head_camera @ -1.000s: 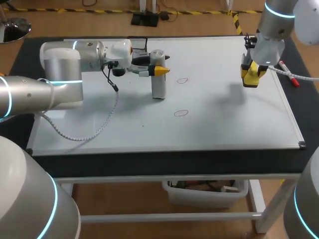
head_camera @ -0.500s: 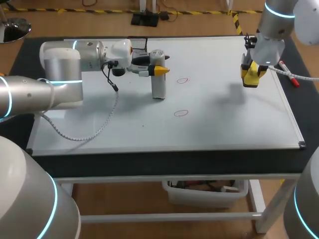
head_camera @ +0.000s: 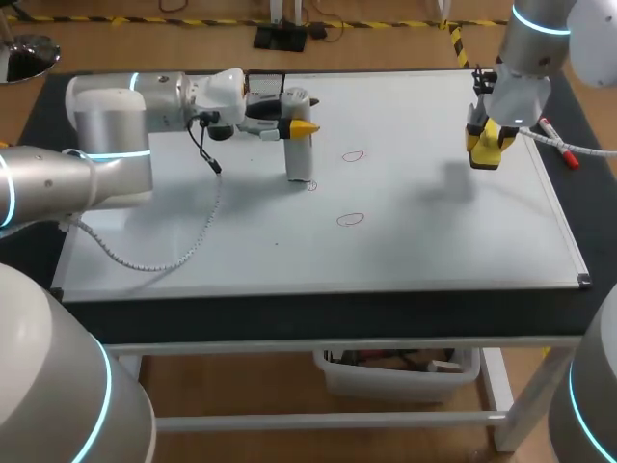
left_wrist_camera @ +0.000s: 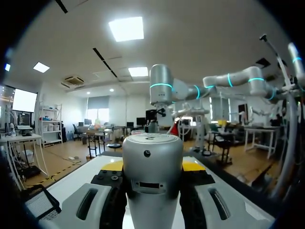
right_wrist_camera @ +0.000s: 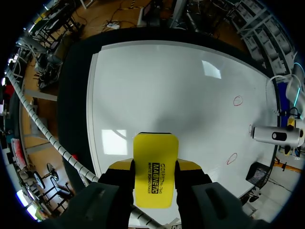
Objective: Pick up the inspection probe, press it on each red-marked spot on the whiteboard one by one, put down the probe, pick up the eraser, and wipe off all the red marks.
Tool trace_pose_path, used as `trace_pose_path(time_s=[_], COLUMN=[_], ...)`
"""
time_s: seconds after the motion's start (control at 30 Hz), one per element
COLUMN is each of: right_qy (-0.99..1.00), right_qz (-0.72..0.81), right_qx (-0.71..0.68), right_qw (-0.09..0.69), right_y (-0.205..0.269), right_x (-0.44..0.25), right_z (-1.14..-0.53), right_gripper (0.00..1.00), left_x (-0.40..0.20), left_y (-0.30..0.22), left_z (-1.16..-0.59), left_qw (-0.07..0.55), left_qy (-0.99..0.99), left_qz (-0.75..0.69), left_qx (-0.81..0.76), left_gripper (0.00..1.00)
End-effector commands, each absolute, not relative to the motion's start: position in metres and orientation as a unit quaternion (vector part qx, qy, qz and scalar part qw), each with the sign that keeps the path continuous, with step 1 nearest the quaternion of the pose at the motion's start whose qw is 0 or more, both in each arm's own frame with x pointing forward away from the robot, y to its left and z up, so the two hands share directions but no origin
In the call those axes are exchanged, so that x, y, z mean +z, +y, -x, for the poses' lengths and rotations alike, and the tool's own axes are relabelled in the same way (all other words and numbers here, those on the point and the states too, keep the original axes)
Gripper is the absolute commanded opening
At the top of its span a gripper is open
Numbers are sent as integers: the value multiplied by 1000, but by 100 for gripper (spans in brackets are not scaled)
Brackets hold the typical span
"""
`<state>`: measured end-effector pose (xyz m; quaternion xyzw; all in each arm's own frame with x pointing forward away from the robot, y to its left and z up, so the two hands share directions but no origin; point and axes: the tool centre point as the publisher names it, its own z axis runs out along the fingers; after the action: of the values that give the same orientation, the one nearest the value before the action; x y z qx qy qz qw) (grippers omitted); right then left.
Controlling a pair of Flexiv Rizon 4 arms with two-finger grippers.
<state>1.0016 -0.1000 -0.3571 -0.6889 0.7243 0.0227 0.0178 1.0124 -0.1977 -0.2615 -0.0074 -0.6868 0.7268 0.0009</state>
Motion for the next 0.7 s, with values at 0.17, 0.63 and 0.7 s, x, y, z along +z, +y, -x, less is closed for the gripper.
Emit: trace_pose_path(time_s=[0.17, 0.63, 0.7], right_qy=[723, 723, 723], right_qz=[690, 690, 690], right_qx=[22, 22, 22], right_qw=[17, 17, 17], right_y=[-101, -101, -101], right_x=[-356, -356, -356], right_z=[-1002, -1002, -1002], right_gripper=[0, 0, 0], left_x=[-248, -247, -247], left_y=[-163, -95, -85], left_z=[-1013, -1016, -1016], left_qw=[-25, -72, -80], left_qy=[-691, -696, -696], left_qz=[-6, -53, -61], left_qx=[723, 713, 711], left_gripper=[0, 0, 0])
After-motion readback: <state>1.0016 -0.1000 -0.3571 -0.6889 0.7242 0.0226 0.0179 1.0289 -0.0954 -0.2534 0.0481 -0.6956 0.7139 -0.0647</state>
